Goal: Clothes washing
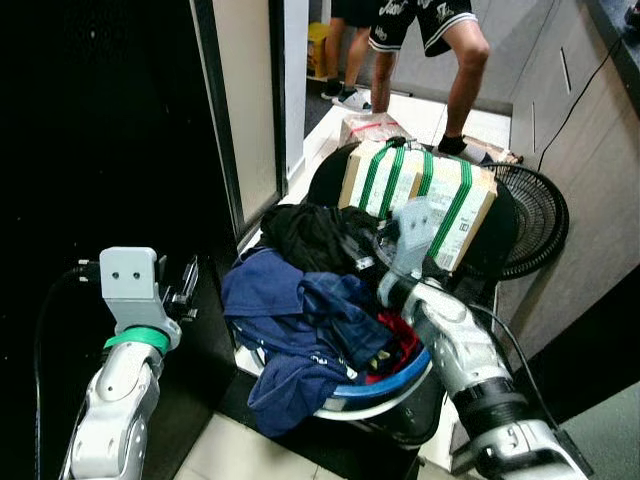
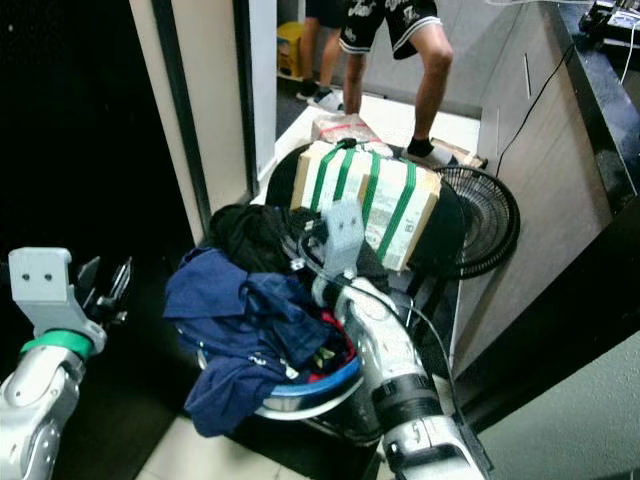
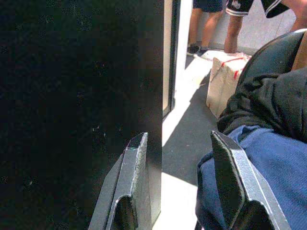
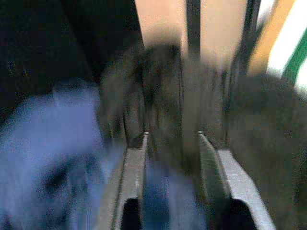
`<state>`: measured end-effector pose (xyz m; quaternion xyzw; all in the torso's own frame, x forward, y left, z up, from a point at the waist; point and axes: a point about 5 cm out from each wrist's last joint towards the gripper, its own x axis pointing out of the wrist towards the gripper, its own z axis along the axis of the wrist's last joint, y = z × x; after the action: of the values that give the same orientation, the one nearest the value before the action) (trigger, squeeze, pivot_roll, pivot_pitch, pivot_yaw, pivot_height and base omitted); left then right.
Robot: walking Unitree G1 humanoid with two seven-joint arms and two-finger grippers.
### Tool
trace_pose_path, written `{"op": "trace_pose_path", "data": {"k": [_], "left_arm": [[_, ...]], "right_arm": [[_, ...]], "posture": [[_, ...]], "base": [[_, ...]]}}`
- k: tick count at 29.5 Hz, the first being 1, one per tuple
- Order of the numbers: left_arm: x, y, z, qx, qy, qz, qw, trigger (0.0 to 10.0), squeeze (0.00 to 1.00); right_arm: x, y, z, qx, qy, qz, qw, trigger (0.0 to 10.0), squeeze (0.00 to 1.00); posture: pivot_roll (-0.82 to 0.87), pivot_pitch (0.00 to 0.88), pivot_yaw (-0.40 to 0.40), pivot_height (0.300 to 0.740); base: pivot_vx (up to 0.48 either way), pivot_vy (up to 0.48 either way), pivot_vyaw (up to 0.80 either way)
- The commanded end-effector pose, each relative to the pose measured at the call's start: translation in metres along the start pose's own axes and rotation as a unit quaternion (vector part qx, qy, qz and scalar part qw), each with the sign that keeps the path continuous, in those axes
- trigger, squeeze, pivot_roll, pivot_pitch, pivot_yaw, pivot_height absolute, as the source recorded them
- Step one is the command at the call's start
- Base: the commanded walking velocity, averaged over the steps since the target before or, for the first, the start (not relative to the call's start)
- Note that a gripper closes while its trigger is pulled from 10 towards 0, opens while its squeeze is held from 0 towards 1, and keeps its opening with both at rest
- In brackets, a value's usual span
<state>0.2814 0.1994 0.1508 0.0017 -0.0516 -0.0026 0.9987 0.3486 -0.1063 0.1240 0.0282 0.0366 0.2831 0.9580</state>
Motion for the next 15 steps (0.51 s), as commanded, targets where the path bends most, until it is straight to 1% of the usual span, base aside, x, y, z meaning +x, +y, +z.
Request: {"op": "trace_pose_path", "data": {"k": [1, 2, 3, 5, 7, 9, 12, 13, 14, 15], "left_arm": [[-0.003, -0.002, -0.008, 0.003, 0.020, -0.006, 1.000, 10.0, 0.00], [-0.003, -0.003, -0.008, 0.004, 0.020, -0.008, 1.000, 10.0, 0.00], [-0.003, -0.003, -0.008, 0.004, 0.020, -0.008, 1.000, 10.0, 0.00], [-0.003, -0.004, -0.008, 0.005, 0.020, -0.011, 1.000, 10.0, 0.00], [-0.003, -0.004, -0.008, 0.005, 0.020, -0.011, 1.000, 10.0, 0.00], [-0.004, -0.005, -0.008, 0.008, 0.021, -0.017, 1.000, 10.0, 0.00], [-0.004, -0.006, -0.008, 0.007, 0.022, -0.026, 0.999, 10.0, 0.00], [-0.006, -0.009, -0.009, 0.001, 0.022, -0.045, 0.999, 10.0, 0.00], [-0.007, -0.011, -0.009, -0.003, 0.022, -0.058, 0.998, 10.0, 0.00], [-0.007, -0.011, -0.009, -0.003, 0.022, -0.058, 0.998, 10.0, 0.00]], "right_arm": [[-0.005, -0.001, -0.012, -0.031, 0.025, 0.001, 0.999, 10.0, 1.00], [-0.007, -0.001, -0.017, -0.049, 0.035, 0.004, 0.998, 10.0, 1.00], [-0.007, -0.001, -0.017, -0.049, 0.035, 0.004, 0.998, 10.0, 1.00], [-0.010, 0.002, -0.026, -0.064, 0.050, 0.014, 0.997, 10.0, 1.00], [-0.010, 0.002, -0.026, -0.064, 0.050, 0.014, 0.997, 10.0, 1.00], [-0.011, 0.009, -0.032, -0.073, 0.054, 0.029, 0.995, 10.0, 1.00], [-0.010, 0.013, -0.036, -0.078, 0.056, 0.038, 0.995, 10.0, 1.00], [-0.010, 0.017, -0.039, -0.084, 0.062, 0.048, 0.993, 10.0, 0.46], [-0.009, 0.019, -0.042, -0.088, 0.066, 0.054, 0.992, 10.0, 0.46], [-0.009, 0.019, -0.042, -0.088, 0.066, 0.054, 0.992, 10.0, 0.46]], "posture": [[0.13, 0.044, 0.049, 0.740], [0.13, 0.044, 0.049, 0.740], [0.13, 0.044, 0.049, 0.740], [0.13, 0.045, 0.050, 0.740], [0.13, 0.045, 0.050, 0.740], [0.13, 0.047, 0.049, 0.740], [0.13, 0.048, 0.050, 0.740], [0.13, 0.048, 0.050, 0.740], [0.13, 0.048, 0.050, 0.740], [0.13, 0.048, 0.050, 0.740]], "base": [[0.000, 0.000, 0.00], [0.000, 0.000, 0.00], [0.000, 0.000, 0.00], [0.000, 0.000, 0.00], [0.000, 0.000, 0.00], [0.000, 0.000, 0.00], [0.000, 0.000, 0.00], [0.000, 0.000, 0.00], [0.000, 0.000, 0.00], [0.000, 0.000, 0.00]]}}
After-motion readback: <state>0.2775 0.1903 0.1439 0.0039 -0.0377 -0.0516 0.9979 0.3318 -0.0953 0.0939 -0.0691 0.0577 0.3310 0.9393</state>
